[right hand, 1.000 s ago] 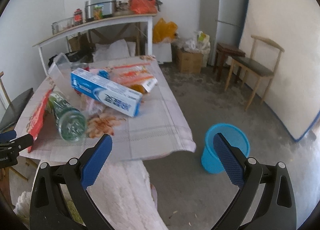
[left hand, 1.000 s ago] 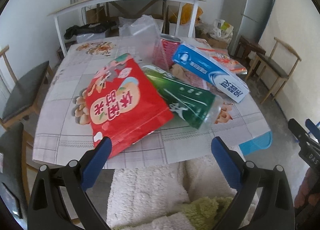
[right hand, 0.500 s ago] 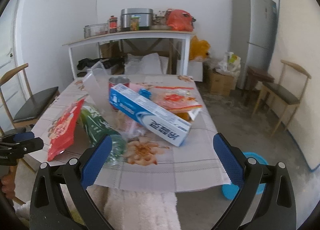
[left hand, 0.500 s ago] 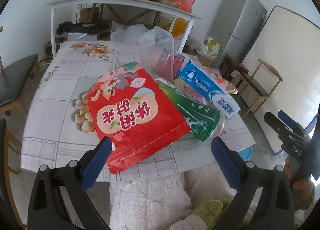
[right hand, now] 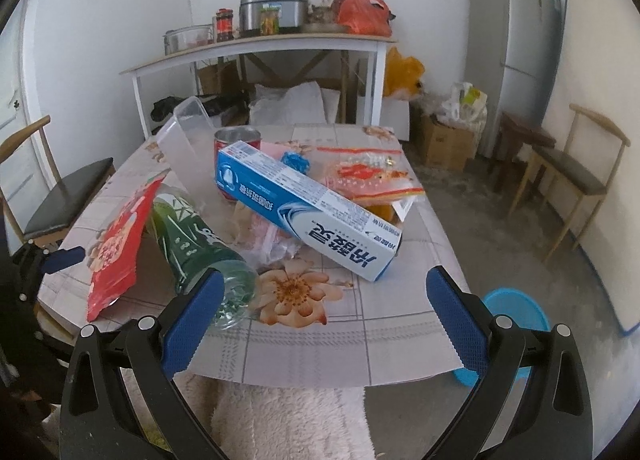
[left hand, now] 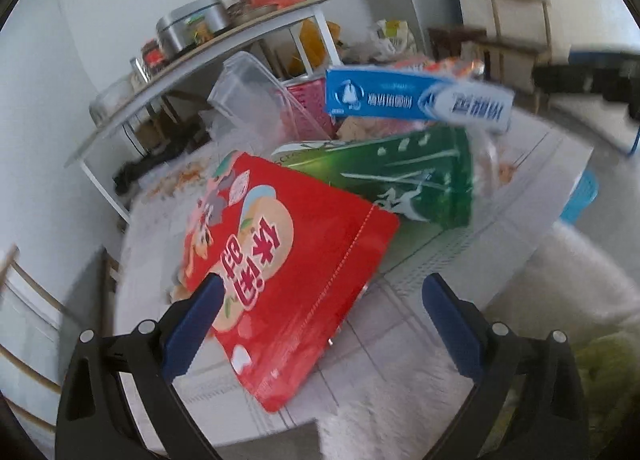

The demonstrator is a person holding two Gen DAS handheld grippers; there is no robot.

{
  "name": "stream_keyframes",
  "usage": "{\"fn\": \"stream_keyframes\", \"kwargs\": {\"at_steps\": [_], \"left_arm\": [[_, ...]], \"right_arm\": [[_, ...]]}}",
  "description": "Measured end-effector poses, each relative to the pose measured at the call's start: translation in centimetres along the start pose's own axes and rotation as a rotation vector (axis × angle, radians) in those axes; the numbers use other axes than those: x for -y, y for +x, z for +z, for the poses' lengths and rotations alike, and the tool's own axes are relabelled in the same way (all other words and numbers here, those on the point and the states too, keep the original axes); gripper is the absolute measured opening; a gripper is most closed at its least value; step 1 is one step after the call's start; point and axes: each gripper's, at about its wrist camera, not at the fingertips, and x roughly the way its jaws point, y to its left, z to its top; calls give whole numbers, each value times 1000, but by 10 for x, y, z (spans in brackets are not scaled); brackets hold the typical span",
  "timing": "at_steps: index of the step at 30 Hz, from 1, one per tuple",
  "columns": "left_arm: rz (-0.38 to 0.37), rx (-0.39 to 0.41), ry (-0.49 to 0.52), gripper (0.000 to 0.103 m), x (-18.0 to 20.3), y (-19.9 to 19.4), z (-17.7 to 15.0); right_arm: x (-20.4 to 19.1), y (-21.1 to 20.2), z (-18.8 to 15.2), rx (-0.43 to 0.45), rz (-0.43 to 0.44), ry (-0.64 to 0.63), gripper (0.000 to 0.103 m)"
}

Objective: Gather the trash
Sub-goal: 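Reach the left gripper to the red snack bag and close on its edge, then grasp the clear red-printed wrapper with the right gripper while the left gripper holds the red bag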

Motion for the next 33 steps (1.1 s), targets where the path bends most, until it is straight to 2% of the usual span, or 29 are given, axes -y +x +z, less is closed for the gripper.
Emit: {"fn": "stream_keyframes", "kwargs": {"at_steps": [2, 6, 9, 14, 21, 23, 29, 33], "left_arm": [[52, 2, 56, 93, 6, 8, 1], [99, -10, 113, 87, 9, 25, 3], [142, -10, 162, 78, 13, 34, 3], [173, -4, 200, 58, 14, 38, 4], [240, 15, 278, 38, 26, 32, -2], [263, 18, 288, 27, 27, 31, -3], [315, 40, 266, 9, 17, 22, -5], [356, 62, 237, 6, 9, 16, -7]], "right_arm": [[0, 0, 1, -4, -1, 3, 97], [0, 3, 1, -10, -6, 2, 97], [-1, 6, 2, -17, -6, 3, 96], [0, 6, 2, -17, -5, 4, 96], [5, 2, 1, -5, -8, 12, 96], [7, 1, 1, 1, -6, 15, 96], [21, -9, 10, 42, 8, 11, 96], [45, -6, 30, 57, 45, 46, 96]]}}
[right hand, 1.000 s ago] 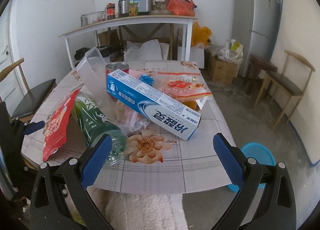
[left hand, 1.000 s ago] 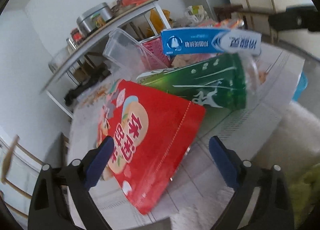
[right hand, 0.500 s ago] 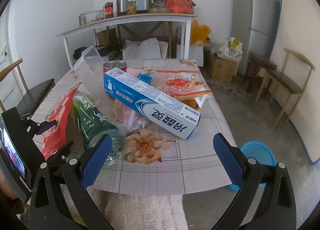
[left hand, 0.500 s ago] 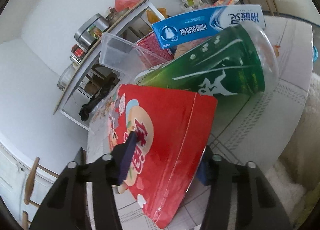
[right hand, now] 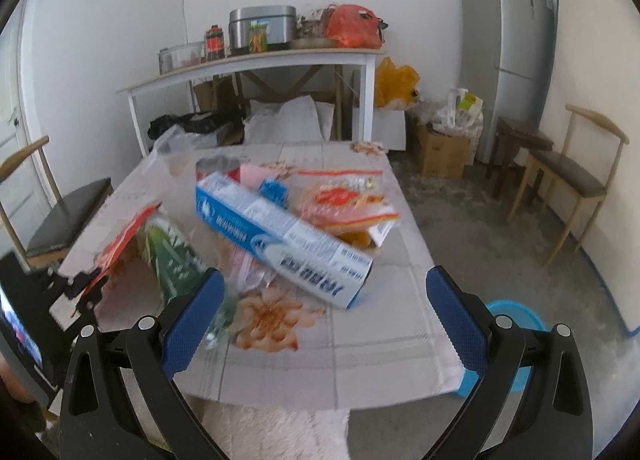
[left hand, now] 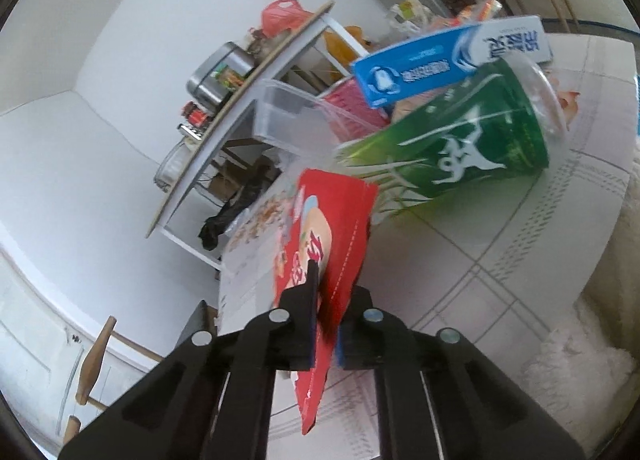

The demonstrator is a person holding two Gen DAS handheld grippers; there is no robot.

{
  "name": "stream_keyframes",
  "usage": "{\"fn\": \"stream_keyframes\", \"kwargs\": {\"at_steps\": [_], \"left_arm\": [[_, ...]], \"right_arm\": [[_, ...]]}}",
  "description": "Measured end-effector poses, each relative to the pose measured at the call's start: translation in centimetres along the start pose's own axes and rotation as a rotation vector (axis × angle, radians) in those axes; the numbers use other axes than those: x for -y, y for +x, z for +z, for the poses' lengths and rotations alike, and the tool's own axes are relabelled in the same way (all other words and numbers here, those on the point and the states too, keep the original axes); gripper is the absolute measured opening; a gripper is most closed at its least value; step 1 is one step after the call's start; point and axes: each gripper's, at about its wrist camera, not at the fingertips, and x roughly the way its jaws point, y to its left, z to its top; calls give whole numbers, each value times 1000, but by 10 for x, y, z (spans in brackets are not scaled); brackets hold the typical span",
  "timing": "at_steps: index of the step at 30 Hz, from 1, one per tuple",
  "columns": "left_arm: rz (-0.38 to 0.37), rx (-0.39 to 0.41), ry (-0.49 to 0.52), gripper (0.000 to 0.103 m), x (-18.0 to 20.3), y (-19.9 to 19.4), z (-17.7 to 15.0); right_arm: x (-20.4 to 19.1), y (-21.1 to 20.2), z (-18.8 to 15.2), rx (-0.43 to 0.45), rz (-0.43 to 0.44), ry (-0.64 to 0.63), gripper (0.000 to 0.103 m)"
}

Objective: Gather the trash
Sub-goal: 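Grasp the clear red-printed wrapper with the right gripper while the left gripper holds the red bag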

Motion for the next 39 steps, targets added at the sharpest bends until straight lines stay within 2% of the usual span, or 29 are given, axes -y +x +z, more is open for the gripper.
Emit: {"fn": "stream_keyframes", "kwargs": {"at_steps": [5, 7, 11, 14, 16, 19, 21, 23, 28, 36, 37, 39], "left_arm": [[63, 11, -38, 2, -14, -2, -5], [89, 16, -60, 2, -22, -3, -7], [143, 20, -100, 2, -36, -2, -9], [166, 17, -122, 2, -44, -1, -11], [167, 14, -135, 2, -45, 0, -12], [164, 7, -132, 2, -43, 2, -13], [156, 7, -128, 2, -41, 2, -13], [152, 7, -125, 2, -40, 3, -12], [151, 2, -127, 2, -40, 6, -11], [158, 0, -135, 2, -42, 5, -14], [159, 0, -135, 2, -42, 5, -14], [159, -1, -136, 2, -42, 5, -14]], "right_arm": [[44, 23, 31, -18, 102, 160, 92], [67, 46, 41, -78, 189, 272, 85], [103, 98, 46, -205, 330, 481, 77], [120, 129, 43, -281, 350, 594, 70], [131, 152, 40, -335, 331, 656, 68], [138, 174, 34, -396, 305, 698, 67], [141, 187, 30, -434, 319, 731, 67], [143, 189, 27, -453, 333, 756, 61], [138, 185, 32, -465, 384, 746, 31], [140, 179, 39, -438, 451, 736, 13], [140, 178, 40, -433, 460, 734, 8], [140, 177, 43, -423, 472, 734, 6]]}}
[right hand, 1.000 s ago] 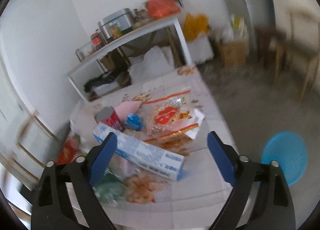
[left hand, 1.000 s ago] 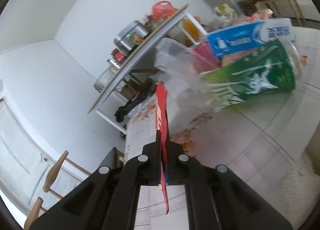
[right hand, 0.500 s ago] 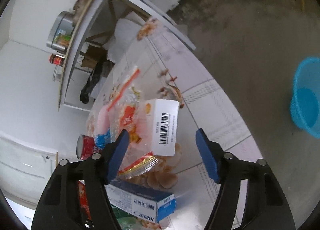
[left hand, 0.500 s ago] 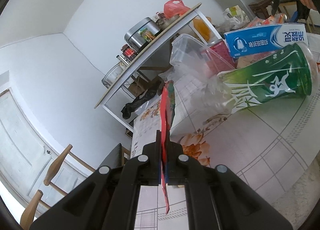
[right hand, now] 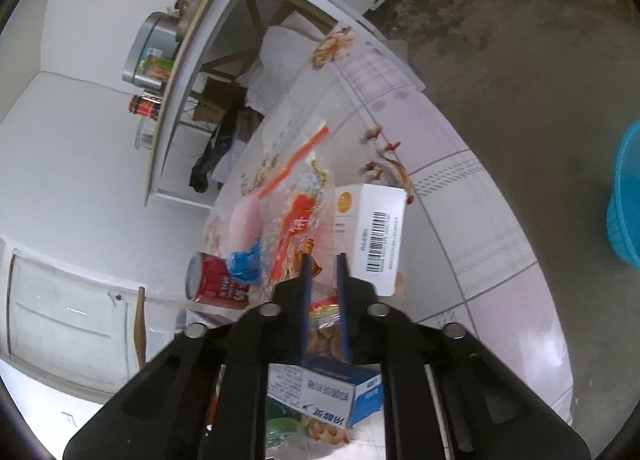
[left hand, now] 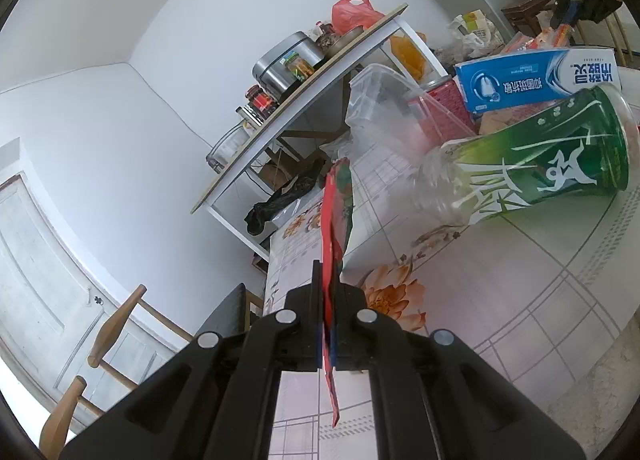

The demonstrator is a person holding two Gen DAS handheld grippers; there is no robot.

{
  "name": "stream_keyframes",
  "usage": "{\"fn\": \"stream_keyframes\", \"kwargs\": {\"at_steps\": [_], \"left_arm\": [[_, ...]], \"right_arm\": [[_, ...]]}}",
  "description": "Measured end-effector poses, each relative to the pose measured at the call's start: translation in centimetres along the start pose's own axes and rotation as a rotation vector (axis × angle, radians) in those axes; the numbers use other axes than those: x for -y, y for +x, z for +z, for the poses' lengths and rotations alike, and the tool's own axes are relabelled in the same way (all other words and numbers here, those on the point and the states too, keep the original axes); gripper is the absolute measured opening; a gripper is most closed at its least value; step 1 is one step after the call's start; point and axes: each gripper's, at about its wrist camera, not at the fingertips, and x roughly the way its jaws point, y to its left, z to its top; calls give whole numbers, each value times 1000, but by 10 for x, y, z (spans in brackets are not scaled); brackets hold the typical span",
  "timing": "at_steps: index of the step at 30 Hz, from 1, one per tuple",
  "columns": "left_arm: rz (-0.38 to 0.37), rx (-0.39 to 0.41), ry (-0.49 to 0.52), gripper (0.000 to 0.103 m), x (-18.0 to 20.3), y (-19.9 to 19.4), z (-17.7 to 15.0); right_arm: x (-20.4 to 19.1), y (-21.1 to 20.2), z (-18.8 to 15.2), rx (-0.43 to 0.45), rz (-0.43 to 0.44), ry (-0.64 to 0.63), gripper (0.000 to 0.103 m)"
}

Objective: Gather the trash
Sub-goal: 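Grasp the clear red-printed wrapper with the right gripper while the left gripper holds the red bag, then carry the red bag and the wrapper in both grippers over the blue wastebasket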

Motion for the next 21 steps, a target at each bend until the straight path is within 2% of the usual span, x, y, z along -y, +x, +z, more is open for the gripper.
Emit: {"fn": "stream_keyframes", "kwargs": {"at_steps": [13, 21], "left_arm": [[15, 3, -13, 2, -5, -2, -3], [79, 26, -19, 2, -16, -7, 0]], "right_arm": [[-20, -12, 8, 64, 76, -56, 0], [-37, -30, 13, 129, 87, -121, 0]]}}
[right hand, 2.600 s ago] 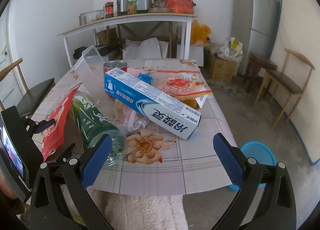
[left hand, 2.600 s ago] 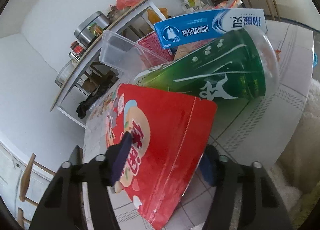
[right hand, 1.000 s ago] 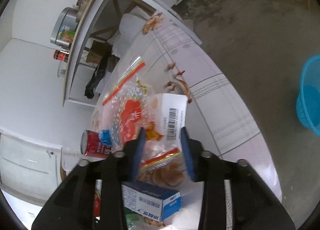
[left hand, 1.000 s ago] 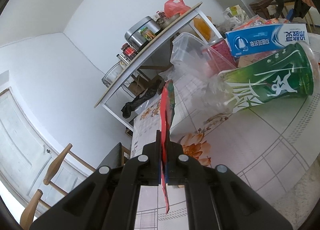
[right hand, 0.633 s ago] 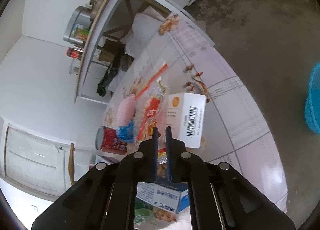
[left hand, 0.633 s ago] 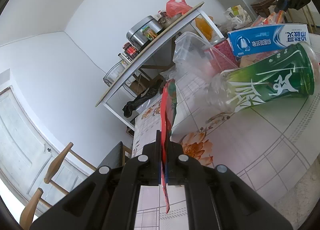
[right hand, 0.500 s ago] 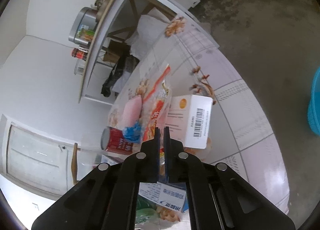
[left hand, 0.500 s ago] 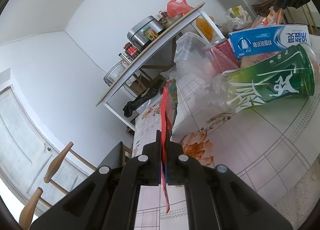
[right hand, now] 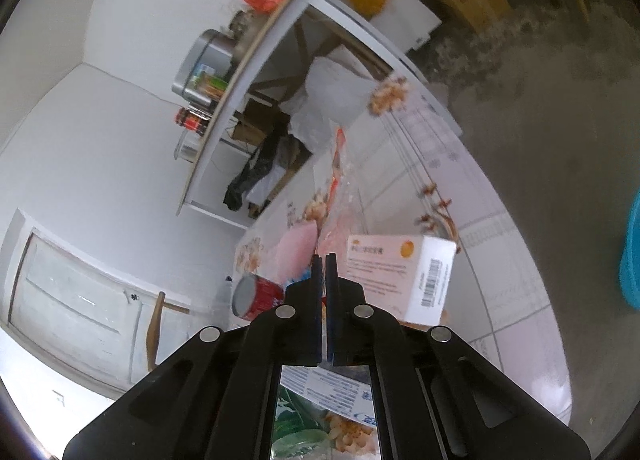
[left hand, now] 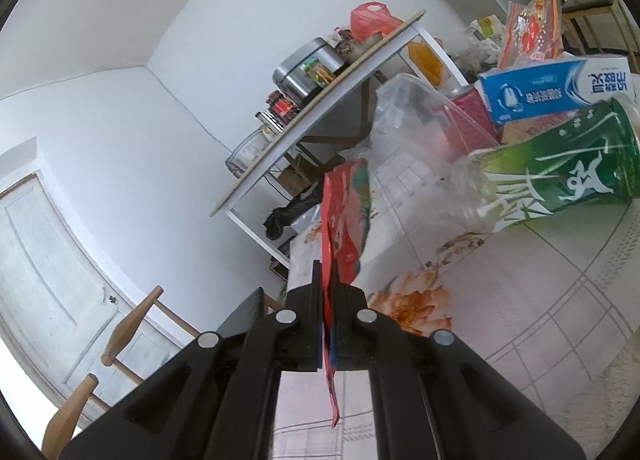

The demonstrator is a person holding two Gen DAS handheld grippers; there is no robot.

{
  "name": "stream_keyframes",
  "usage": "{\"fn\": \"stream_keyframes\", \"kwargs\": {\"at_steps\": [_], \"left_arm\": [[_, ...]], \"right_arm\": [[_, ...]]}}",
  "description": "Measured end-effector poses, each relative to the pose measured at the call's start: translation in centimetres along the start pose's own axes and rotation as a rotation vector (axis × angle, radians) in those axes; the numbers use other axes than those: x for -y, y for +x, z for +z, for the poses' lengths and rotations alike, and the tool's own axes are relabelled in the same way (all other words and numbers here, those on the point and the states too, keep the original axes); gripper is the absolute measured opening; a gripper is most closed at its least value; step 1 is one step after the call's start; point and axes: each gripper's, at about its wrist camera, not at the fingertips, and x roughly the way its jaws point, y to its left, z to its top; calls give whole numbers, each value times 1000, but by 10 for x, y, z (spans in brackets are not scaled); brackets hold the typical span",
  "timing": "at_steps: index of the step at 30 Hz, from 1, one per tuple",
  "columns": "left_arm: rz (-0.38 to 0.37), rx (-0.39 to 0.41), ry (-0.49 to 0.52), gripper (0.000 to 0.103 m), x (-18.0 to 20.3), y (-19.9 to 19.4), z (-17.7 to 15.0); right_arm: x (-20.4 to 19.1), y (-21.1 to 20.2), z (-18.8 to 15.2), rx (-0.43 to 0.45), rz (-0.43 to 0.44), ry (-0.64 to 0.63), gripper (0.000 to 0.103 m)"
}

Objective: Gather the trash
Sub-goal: 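Carry the red bag and the wrapper in both grippers over the blue wastebasket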

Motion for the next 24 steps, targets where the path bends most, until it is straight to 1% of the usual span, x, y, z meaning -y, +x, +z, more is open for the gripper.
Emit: {"fn": "stream_keyframes", "kwargs": {"at_steps": [7, 10, 12, 15, 16, 18, 21, 22, 24], "left_arm": [[57, 14, -32, 2, -24, -6, 7], [85, 41, -53, 2, -39, -14, 16], [87, 61, -73, 2, -48, -21, 23], [75, 116, -107, 2, -60, -35, 40], [61, 135, -120, 2, -63, -40, 46], [6, 178, -157, 2, -69, -48, 63], [-93, 246, -192, 1, -70, -60, 91], [-129, 267, -201, 1, -68, -63, 101], [-240, 309, -227, 1, -64, -68, 125]], "right_arm": [[-11, -16, 3, 44, 22, -38, 0], [-14, -29, 3, 71, 29, -51, 0], [-14, -42, 3, 93, 34, -59, 0], [-13, -63, 0, 132, 29, -69, 0], [-10, -70, -1, 145, 29, -68, 0], [-4, -88, -4, 177, 23, -64, 0], [13, -120, -10, 234, 4, -46, 0], [16, -127, -11, 247, -3, -40, 0], [30, -149, -17, 292, -29, -24, 0]]}}
